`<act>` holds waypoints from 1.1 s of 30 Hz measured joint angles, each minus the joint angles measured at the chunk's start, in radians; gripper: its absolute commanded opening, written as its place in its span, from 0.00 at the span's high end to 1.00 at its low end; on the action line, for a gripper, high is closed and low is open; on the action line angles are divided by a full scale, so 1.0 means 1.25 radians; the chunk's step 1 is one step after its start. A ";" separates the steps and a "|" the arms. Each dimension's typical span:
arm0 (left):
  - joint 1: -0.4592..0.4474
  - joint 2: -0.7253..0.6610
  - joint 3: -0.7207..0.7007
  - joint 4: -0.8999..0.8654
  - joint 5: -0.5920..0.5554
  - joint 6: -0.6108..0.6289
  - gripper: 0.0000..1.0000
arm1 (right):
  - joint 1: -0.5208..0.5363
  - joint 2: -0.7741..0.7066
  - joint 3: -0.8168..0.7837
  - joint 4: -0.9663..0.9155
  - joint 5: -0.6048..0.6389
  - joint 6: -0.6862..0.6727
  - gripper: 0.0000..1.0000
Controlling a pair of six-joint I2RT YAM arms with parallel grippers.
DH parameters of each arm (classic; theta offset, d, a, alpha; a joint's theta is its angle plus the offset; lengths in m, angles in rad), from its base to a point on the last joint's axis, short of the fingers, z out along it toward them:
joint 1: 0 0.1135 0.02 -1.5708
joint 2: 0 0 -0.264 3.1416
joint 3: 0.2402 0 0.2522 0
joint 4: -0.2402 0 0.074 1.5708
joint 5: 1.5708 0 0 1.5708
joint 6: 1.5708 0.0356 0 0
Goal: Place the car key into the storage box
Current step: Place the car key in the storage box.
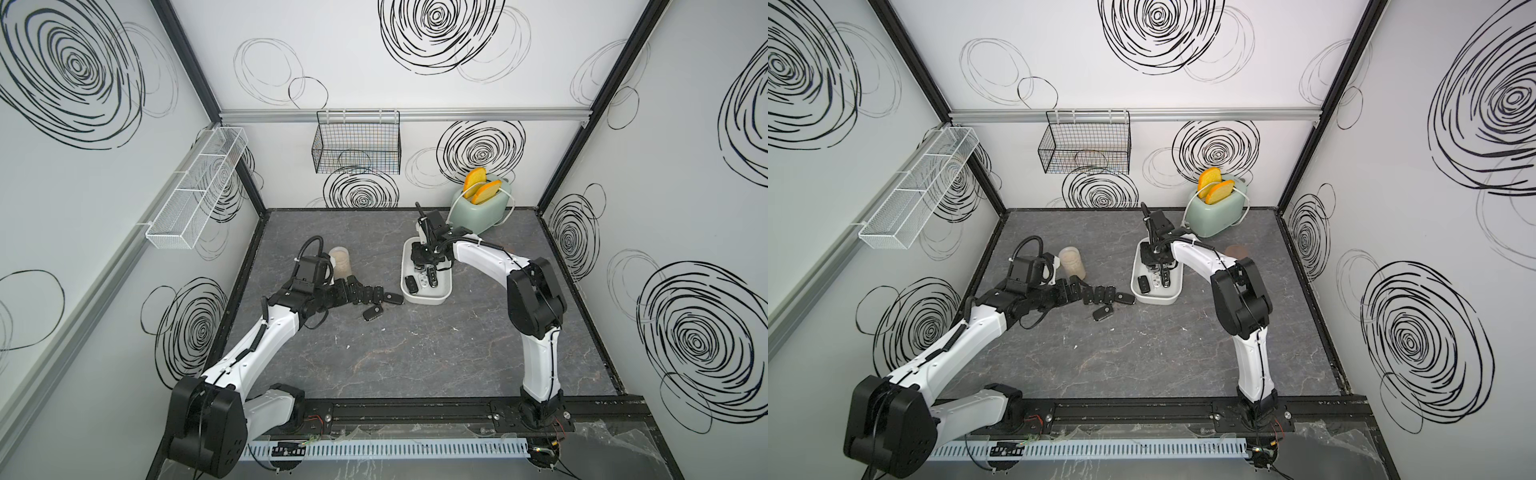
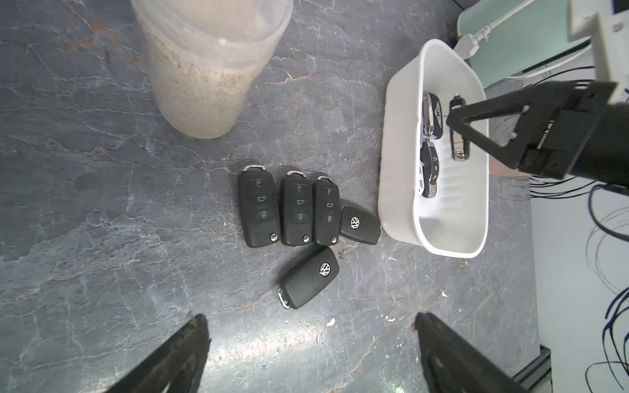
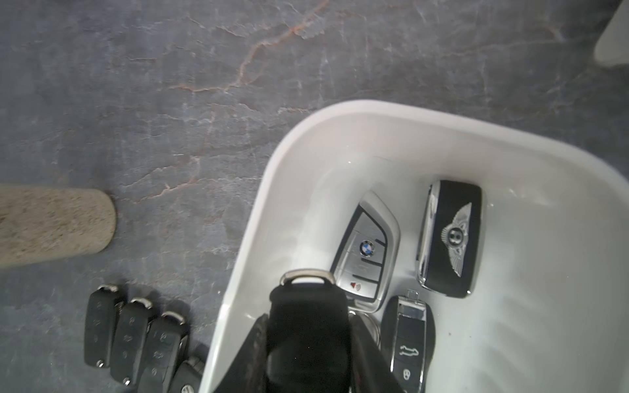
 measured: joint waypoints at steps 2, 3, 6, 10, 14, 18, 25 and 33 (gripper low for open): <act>-0.001 -0.009 -0.017 0.010 -0.009 0.000 0.02 | -0.004 0.020 0.000 0.013 0.004 0.017 0.71; -0.001 -0.016 -0.027 0.015 -0.014 0.000 0.02 | -0.004 0.030 -0.001 0.022 0.006 0.024 0.71; -0.003 -0.038 -0.048 0.022 -0.030 0.000 0.02 | -0.007 0.044 -0.012 0.063 0.011 0.050 0.71; -0.009 -0.076 -0.053 0.021 -0.049 0.000 0.02 | -0.006 0.045 -0.032 0.114 0.018 0.078 0.70; -0.011 -0.129 -0.063 0.021 -0.062 0.000 0.02 | -0.002 0.051 -0.038 0.154 0.022 0.096 0.69; -0.011 -0.177 -0.097 0.019 -0.068 -0.001 0.02 | 0.006 0.072 -0.034 0.179 0.025 0.109 0.69; -0.011 -0.208 -0.123 -0.011 -0.069 -0.004 0.02 | 0.019 0.122 0.016 0.192 0.045 0.137 0.61; -0.013 -0.222 -0.123 -0.029 -0.069 -0.003 0.02 | 0.032 0.138 0.038 0.187 0.082 0.158 0.45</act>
